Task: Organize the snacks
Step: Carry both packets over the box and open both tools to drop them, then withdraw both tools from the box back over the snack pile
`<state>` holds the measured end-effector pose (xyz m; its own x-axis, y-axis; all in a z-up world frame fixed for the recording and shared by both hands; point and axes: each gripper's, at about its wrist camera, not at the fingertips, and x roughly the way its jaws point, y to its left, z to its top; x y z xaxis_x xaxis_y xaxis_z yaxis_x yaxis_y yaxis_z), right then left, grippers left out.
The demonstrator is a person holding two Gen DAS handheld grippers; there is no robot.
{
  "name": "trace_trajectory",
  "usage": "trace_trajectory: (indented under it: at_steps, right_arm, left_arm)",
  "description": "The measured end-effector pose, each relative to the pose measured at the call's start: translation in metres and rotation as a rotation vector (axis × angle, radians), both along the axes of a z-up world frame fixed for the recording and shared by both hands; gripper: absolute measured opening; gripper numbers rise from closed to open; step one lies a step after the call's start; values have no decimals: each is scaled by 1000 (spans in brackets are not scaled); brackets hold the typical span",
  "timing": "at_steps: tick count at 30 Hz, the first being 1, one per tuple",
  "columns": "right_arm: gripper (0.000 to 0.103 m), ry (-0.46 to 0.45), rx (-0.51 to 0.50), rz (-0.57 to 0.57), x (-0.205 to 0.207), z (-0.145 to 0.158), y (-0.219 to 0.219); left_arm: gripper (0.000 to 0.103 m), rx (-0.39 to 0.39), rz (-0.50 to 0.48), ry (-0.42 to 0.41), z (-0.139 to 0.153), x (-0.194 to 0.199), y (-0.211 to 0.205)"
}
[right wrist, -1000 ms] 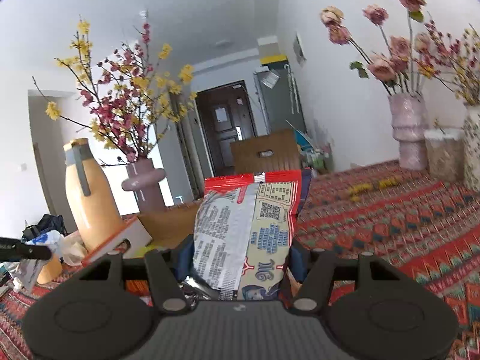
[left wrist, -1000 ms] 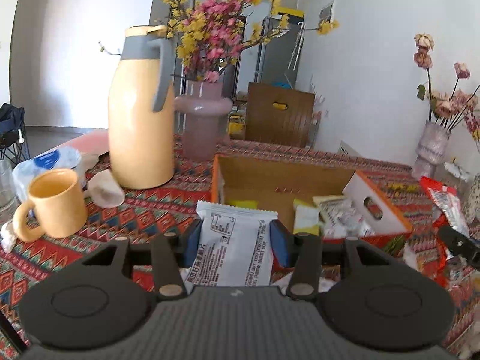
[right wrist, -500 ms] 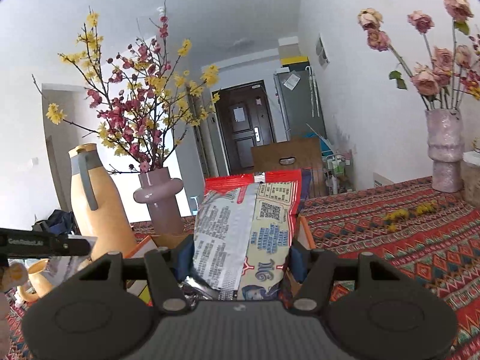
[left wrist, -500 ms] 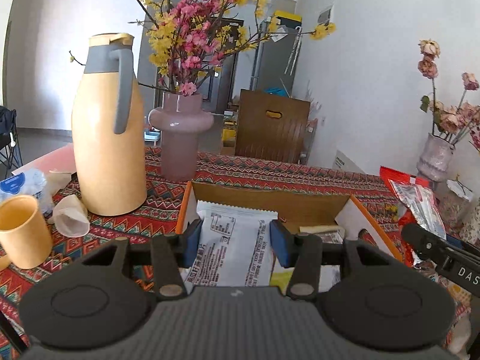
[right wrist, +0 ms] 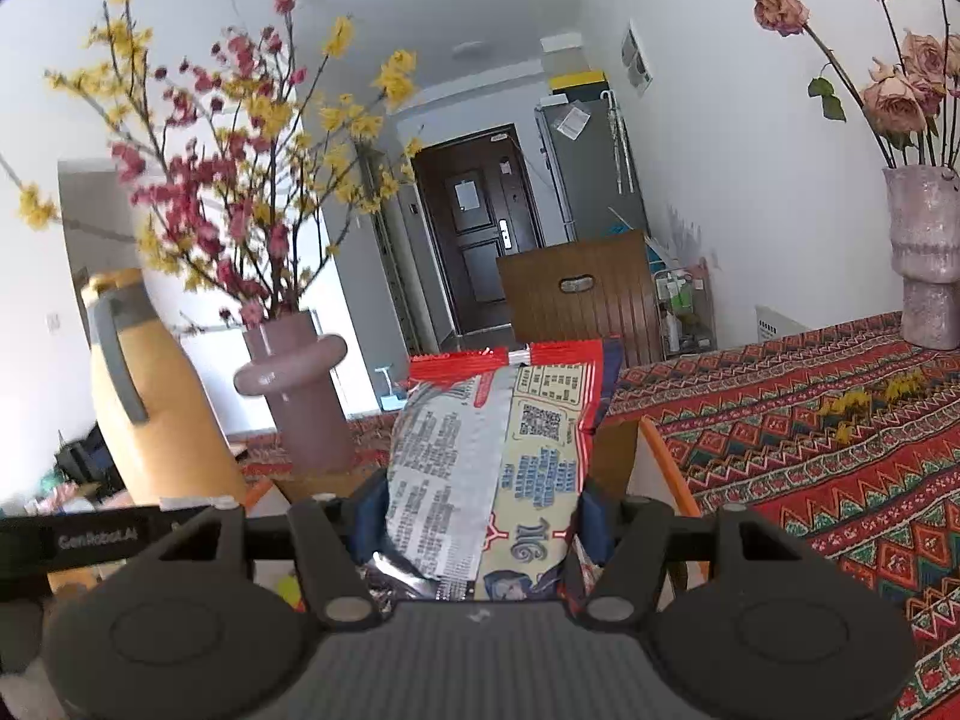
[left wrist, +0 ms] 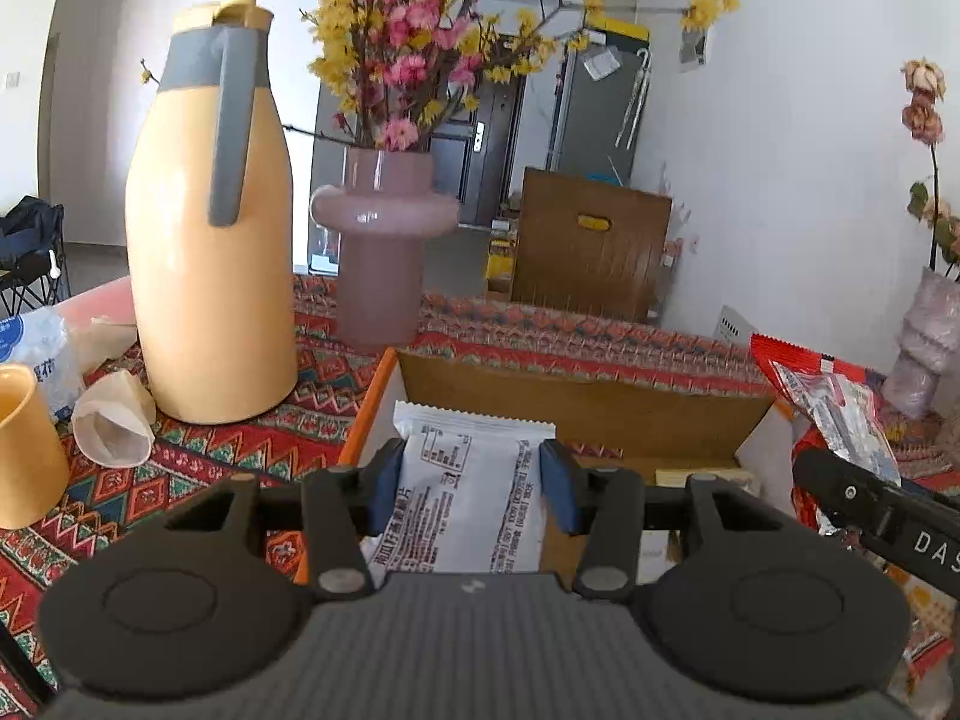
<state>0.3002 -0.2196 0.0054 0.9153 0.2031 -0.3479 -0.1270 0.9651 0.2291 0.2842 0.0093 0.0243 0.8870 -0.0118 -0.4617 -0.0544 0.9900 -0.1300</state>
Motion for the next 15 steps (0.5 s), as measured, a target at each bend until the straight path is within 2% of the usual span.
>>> trace_trajectory:
  at_steps: [9, 10, 12, 14, 15]
  right_arm:
    - [61, 46, -61, -4, 2, -10, 11]
    - [62, 45, -60, -5, 1, -10, 11]
    - [65, 44, -55, -8, -1, -10, 9]
    - [70, 37, -46, -16, -3, -9, 7]
    - [79, 31, -40, -19, -4, -9, 5]
  left_arm:
    - [50, -13, 16, -38, -2, -8, 3]
    - [53, -16, 17, -44, -2, -9, 4]
    - [62, -17, 18, -65, 0, -13, 3]
    - [85, -15, 23, -88, 2, -17, 2]
    - [89, -14, 31, -103, 3, -19, 2]
